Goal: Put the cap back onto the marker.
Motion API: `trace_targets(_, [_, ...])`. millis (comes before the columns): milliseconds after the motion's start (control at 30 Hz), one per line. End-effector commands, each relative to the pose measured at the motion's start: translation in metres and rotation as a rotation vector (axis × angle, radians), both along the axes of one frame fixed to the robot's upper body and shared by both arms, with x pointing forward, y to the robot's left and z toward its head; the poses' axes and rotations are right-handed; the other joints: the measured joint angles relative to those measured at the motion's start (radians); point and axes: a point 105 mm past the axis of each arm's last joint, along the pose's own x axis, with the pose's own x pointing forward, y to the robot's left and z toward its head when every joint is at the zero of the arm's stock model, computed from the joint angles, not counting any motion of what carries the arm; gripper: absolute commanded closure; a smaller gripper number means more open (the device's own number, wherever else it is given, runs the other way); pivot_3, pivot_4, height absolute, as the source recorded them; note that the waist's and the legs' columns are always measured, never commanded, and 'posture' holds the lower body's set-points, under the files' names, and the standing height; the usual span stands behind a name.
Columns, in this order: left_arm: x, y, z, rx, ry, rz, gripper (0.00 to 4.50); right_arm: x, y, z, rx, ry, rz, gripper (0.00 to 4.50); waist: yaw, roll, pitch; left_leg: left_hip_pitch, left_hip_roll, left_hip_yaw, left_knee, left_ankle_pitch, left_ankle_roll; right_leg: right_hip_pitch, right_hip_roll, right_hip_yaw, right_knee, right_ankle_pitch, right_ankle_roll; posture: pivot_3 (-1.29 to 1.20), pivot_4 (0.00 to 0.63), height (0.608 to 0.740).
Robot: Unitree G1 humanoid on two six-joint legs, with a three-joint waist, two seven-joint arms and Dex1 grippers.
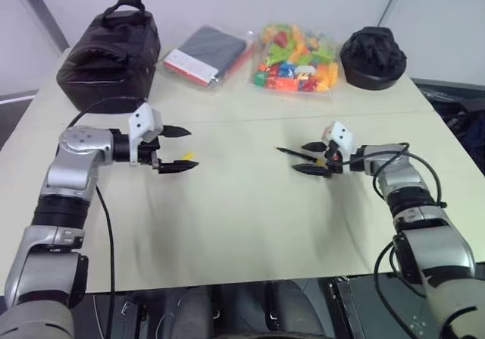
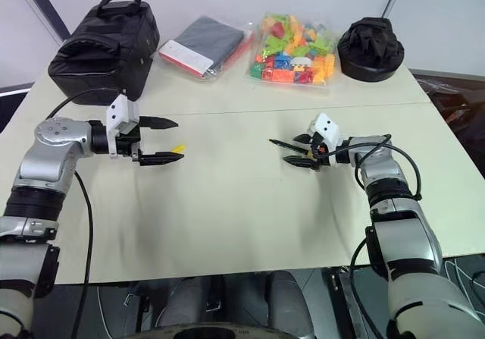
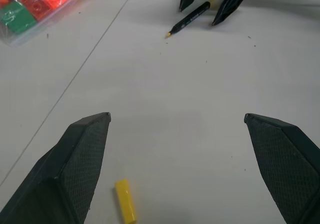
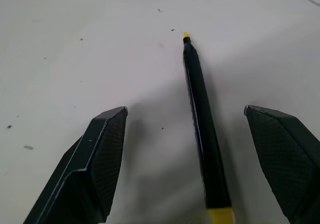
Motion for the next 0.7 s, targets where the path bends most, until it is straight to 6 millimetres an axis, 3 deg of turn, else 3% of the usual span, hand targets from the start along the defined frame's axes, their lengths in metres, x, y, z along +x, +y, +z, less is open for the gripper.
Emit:
trace_targets(33, [0.000,0.001,0.008,-0.002,-0.039,-0.005,0.00,0.011,0.008,0.018,0.032,-0.063,-0.008,0.62,0.000,0.000,0.000,0.000,0.000,0.000,0.000,0.000,0.000,0.000,0.000,0.000,0.000,0.000,0.000,0.00,0.150,0.740])
trace_targets(500, [-0.003,0.001,0.002,-0.008,-0.032,0.009,0.00,0.014,0.014,0.011,0.025,-0.045,-0.015,0.62,0.000,0.000,0.000,0.000,0.000,0.000,0.000,0.001,-0.001,0.000,0.001,0.001,0.001,0.000,0.000,0.00,0.150,0.740])
trace_targets(600, [-0.003,-0.001,0.001,-0.011,-0.032,0.010,0.00,0.015,0.015,0.009,0.030,-0.044,-0.022,1.50,0.000,0.000,0.000,0.000,0.000,0.000,0.000,0.001,-0.001,0.000,0.001,0.001,0.001,0.000,0.000,0.00,0.150,0.740])
trace_targets(700, [-0.003,-0.002,0.001,-0.014,-0.031,0.011,0.00,0.014,0.017,0.007,0.031,-0.039,-0.017,3.01,0.000,0.000,0.000,0.000,0.000,0.000,0.000,0.001,-0.001,0.000,0.001,0.001,0.001,0.000,0.000,0.00,0.150,0.740])
